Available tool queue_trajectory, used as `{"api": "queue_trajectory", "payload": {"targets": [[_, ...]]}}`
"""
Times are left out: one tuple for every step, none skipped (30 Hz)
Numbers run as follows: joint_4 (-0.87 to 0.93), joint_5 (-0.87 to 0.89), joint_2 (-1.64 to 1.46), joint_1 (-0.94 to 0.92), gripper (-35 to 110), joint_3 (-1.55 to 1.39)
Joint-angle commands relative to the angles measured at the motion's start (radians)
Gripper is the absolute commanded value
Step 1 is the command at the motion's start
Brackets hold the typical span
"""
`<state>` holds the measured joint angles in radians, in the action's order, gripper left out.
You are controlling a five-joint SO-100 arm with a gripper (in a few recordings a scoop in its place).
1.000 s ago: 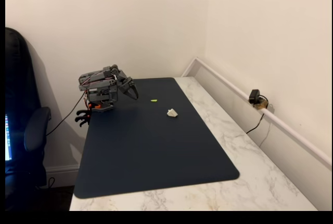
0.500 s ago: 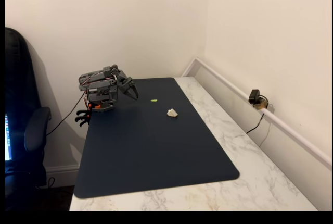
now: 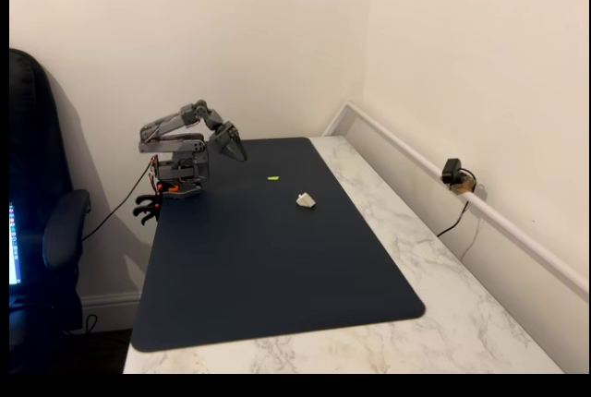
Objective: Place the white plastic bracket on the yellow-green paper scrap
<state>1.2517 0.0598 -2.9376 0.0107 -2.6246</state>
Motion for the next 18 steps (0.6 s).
{"api": "queue_trajectory", "payload": {"targets": [[0.048, 0.026, 0.238, 0.048, 0, 0.345], [0.06, 0.044, 0.29, 0.069, 0, 0.4], [0.069, 0.063, 0.342, 0.092, 0, 0.451], [0.084, 0.08, 0.391, 0.11, 0, 0.497], [0.094, 0.095, 0.431, 0.126, 0, 0.534], [0.094, 0.106, 0.459, 0.14, 0, 0.557], [0.091, 0.117, 0.485, 0.15, 0, 0.577], [0.089, 0.129, 0.514, 0.163, 0, 0.598], [0.087, 0.14, 0.545, 0.175, 0, 0.623], [0.094, 0.149, 0.58, 0.186, 0, 0.657], [0.106, 0.158, 0.617, 0.196, 0, 0.695], [0.109, 0.17, 0.65, 0.206, 0, 0.724], [0.109, 0.186, 0.676, 0.215, 0, 0.749], [0.118, 0.196, 0.71, 0.225, 0, 0.778], [0.127, 0.21, 0.742, 0.236, 0, 0.811], [0.143, 0.229, 0.77, 0.247, 0, 0.842], [0.155, 0.247, 0.793, 0.258, 0, 0.868], [0.161, 0.262, 0.813, 0.268, 0, 0.89]]}}
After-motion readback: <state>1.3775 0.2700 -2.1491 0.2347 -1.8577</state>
